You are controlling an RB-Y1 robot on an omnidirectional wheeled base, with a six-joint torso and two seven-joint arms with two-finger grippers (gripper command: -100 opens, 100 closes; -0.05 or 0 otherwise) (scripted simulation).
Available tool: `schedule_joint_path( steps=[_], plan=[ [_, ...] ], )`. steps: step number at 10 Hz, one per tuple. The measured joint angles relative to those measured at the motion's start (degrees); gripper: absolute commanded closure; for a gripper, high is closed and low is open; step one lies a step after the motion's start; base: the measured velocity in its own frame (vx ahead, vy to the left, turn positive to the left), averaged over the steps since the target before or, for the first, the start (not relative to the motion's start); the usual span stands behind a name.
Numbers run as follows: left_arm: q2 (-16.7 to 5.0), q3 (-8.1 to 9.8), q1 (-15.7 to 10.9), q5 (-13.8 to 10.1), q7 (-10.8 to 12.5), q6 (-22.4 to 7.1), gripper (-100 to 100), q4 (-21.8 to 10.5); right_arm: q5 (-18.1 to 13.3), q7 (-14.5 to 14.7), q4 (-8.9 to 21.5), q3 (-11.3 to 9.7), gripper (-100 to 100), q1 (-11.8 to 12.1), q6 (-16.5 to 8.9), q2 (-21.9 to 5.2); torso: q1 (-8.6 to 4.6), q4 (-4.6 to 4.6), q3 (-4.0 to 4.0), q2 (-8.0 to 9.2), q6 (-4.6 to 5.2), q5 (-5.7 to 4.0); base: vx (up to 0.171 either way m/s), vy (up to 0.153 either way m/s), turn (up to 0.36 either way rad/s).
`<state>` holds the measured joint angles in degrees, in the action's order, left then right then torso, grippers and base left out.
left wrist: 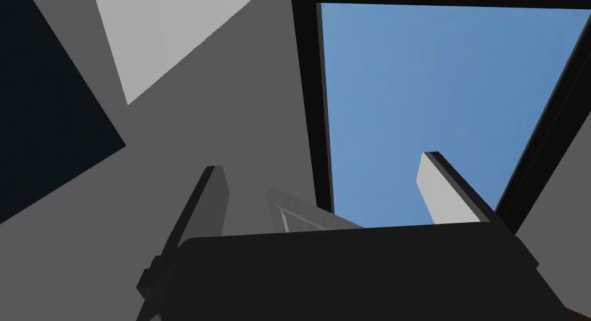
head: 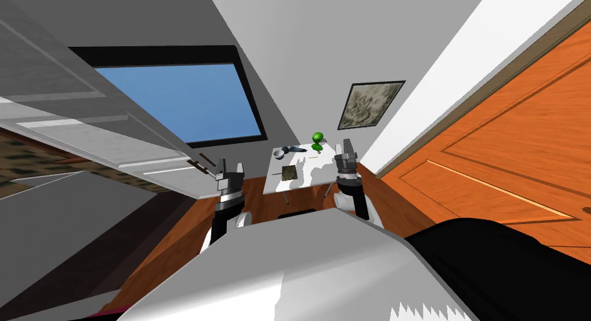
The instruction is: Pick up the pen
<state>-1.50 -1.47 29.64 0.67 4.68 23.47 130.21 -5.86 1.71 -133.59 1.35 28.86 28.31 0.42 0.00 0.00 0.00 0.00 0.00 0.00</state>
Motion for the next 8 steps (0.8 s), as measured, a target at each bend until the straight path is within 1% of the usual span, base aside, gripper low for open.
schedule_joint_path(
  steps=[1, 3, 4, 5, 6, 7, 8],
  plan=[
    [-1.5, 0.17, -0.2, -0.2, 0.1, -0.7, -100, -0.3, 0.0, 0.0, 0.0, 0.0, 0, 0.0, 0.0, 0.0, 0.06, 0.01, 0.02, 0.04, 0.0, 0.01, -0.023, 0.032, -0.043],
    [-4.0, 0.01, -1.6, -0.4, -0.1, -3.2, -100, -1.9, 0.0, 0.0, 0.0, 0.0, 0, 0.0, 0.0, 0.0, 0.15, 0.02, 0.04, 0.08, 0.01, 0.03, -0.029, 0.04, -0.081],
    [-5.5, 0.16, -2.1, -0.7, -0.1, -4.7, -100, -2.5, 0.0, 0.0, 0.0, 0.0, 0, 0.0, 0.0, 0.0, 0.19, 0.02, 0.06, 0.11, 0.01, 0.04, -0.043, 0.047, -0.124],
    [-7.1, 0.55, -3.3, -1.1, 0.1, -6.5, -100, -3.9, 0.0, 0.0, 0.0, 0.0, 0, 0.0, 0.0, 0.0, 0.21, 0.03, 0.07, 0.13, 0.02, 0.05, -0.048, 0.047, -0.116],
    [-9.0, 1.21, -4.5, -1.8, 0.4, -8.5, -100, -5.2, 0.0, 0.0, 0.0, 0.0, 0, 0.0, 0.0, 0.0, 0.22, 0.03, 0.09, 0.15, 0.01, 0.05, -0.041, 0.043, -0.121],
    [-10.8, 1.53, -5.3, -2.3, 0.5, -11.0, -100, -5.8, 0.0, 0.0, 0.0, 0.0, 0, 0.0, 0.0, 0.0, 0.2, 0.03, 0.08, 0.14, 0.01, 0.05, -0.023, 0.03, -0.043],
    [-11.3, 1.42, -5.5, -2.4, 0.4, -12.1, -100, -6.7, 0.0, 0.0, 0.0, 0.0, 0, 0.0, 0.0, 0.0, 0.15, 0.02, 0.06, 0.09, -0.01, 0.04, -0.024, 0.02, -0.107]
  ],
)
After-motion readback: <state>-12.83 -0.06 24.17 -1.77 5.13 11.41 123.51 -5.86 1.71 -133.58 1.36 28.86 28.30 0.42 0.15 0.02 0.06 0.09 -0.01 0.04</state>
